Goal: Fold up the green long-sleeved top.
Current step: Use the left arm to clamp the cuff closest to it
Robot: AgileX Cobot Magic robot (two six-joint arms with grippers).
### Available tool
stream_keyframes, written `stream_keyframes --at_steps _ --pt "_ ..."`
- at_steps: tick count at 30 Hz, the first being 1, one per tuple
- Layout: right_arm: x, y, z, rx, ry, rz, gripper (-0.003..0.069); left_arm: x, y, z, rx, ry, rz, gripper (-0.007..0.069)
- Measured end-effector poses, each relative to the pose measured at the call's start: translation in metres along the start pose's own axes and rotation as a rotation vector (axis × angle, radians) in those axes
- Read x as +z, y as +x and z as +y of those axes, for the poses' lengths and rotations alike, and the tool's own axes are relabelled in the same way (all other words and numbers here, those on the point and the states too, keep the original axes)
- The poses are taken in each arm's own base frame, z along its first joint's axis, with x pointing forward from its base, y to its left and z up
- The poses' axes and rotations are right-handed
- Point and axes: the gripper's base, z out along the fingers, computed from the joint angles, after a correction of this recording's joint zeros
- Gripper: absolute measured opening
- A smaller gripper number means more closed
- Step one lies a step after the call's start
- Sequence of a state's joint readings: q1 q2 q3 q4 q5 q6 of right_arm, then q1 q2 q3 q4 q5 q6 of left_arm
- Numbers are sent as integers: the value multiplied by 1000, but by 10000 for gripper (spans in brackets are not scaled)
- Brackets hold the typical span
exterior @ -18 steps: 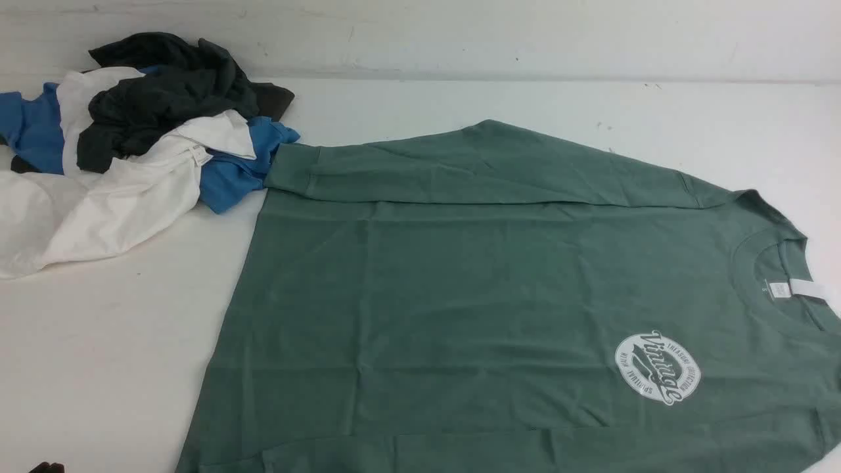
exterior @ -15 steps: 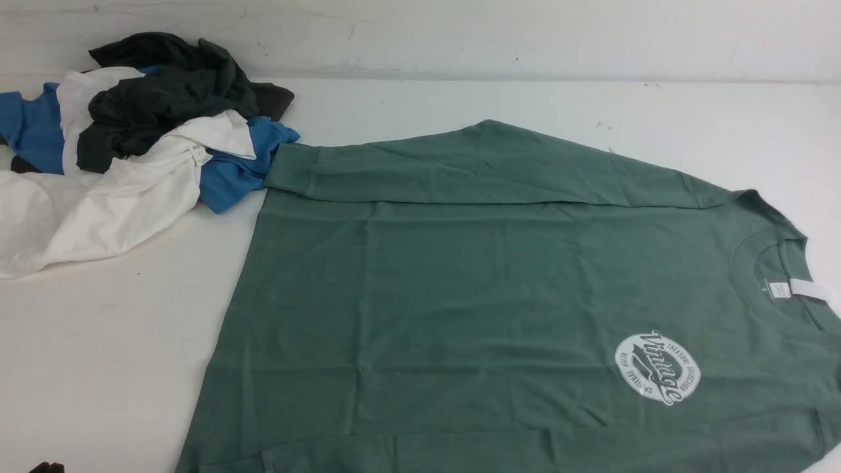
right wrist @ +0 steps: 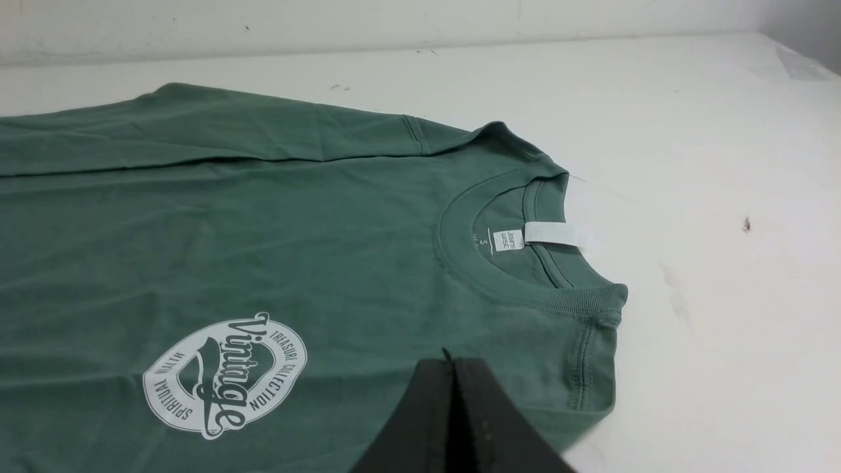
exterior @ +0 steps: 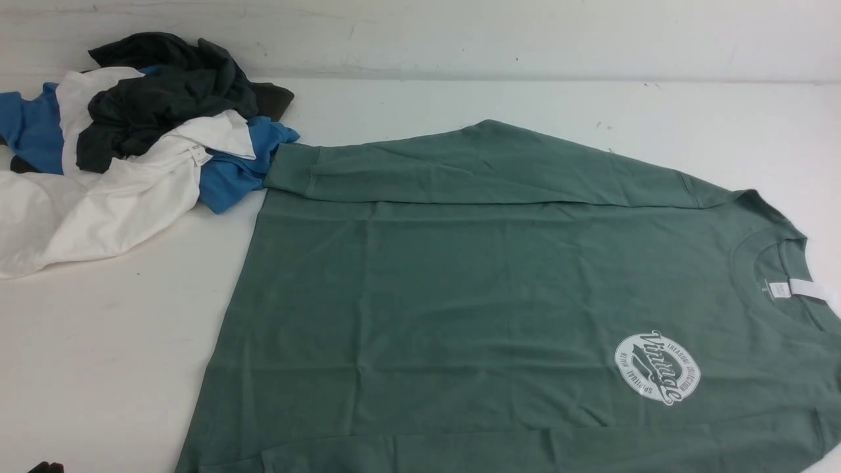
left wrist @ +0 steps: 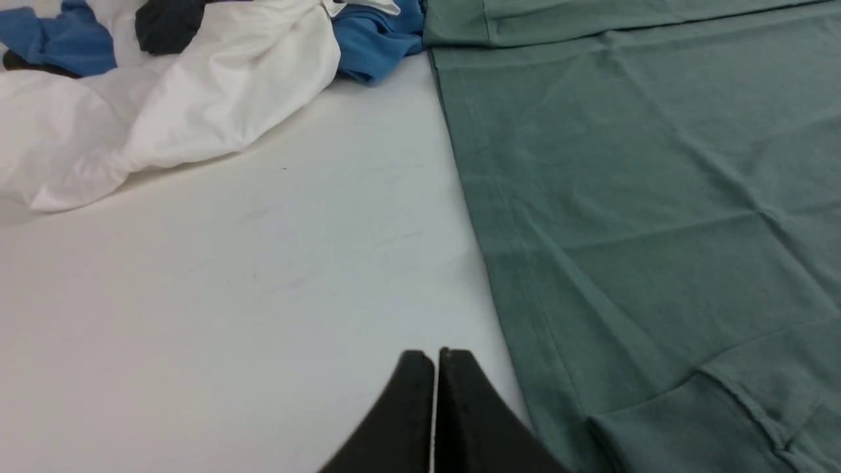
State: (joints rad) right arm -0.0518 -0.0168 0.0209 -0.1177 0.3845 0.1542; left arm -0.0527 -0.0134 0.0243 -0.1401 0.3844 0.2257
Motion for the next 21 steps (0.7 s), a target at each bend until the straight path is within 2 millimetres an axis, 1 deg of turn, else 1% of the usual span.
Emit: stream_keyframes --at_steps 3,5,6,10,12,13,14,15,17,18,19,21 --pt "0 0 0 0 0 0 -15 0 -3 0 -32 3 -36 -3" --pt "0 0 0 0 0 0 -15 0 -8 -1 -118 14 -94 -3" --pt "0 0 0 0 0 0 -15 0 -9 -1 -129 15 -102 -3" --pt "0 0 0 0 0 0 -15 -3 -25 2 -426 35 -284 -3" --pt "0 0 0 1 0 0 -15 -5 -29 5 -531 35 -344 -3" --pt "0 0 0 -9 1 0 -15 -6 -32 8 -621 34 -386 -3" --pt "0 0 0 -11 2 0 -15 -7 -33 9 -633 28 -402 -3" --pt "0 0 -1 -53 8 -1 -15 -8 -36 12 -721 20 -447 -3" --pt "0 0 -2 -144 25 -3 -15 -11 -40 19 -828 -11 -527 -3" --pt "0 -1 -3 -162 29 -3 -15 -12 -40 20 -846 -17 -540 -3" --pt "0 -1 -4 -237 48 -2 -15 -14 -42 25 -900 -40 -585 -3" --pt "0 -1 -5 -282 60 -1 -15 -16 -45 26 -909 -42 -602 -3"
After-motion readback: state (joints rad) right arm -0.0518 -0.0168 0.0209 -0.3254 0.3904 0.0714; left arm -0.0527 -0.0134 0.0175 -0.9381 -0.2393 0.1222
